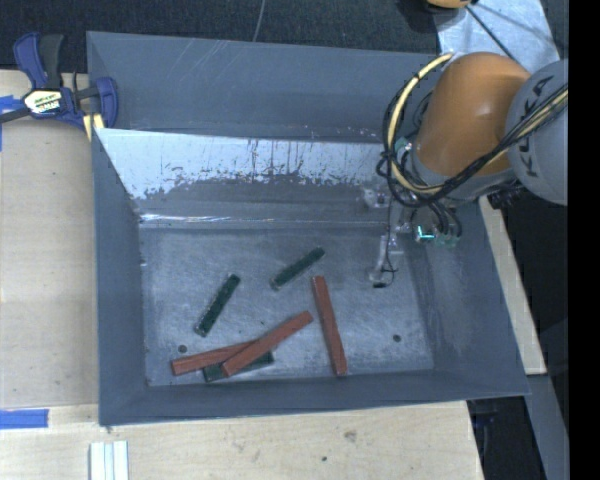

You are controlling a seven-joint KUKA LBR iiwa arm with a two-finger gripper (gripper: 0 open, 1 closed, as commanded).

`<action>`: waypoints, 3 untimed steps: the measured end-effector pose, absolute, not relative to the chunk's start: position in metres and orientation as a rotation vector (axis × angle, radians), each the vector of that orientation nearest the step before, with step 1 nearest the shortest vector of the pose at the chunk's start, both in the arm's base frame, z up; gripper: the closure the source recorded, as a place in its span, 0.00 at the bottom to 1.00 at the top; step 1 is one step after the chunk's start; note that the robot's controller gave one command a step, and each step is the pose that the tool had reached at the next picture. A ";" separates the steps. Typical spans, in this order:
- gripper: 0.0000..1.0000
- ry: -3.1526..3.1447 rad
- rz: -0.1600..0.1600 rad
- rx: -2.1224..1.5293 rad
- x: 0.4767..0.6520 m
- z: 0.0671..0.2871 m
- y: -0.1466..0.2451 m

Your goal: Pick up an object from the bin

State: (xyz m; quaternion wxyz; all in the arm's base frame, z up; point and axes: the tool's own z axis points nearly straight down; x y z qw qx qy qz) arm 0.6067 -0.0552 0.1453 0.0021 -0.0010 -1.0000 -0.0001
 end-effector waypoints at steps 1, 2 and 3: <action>0.00 -3.145 0.001 -0.002 0.609 0.150 -0.055; 0.00 -3.148 0.006 0.152 0.613 0.130 -0.037; 0.00 -3.131 -0.001 0.293 0.619 0.085 -0.012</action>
Offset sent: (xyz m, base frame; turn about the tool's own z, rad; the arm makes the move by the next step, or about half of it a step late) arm 0.0071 0.0575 -0.0562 -0.2586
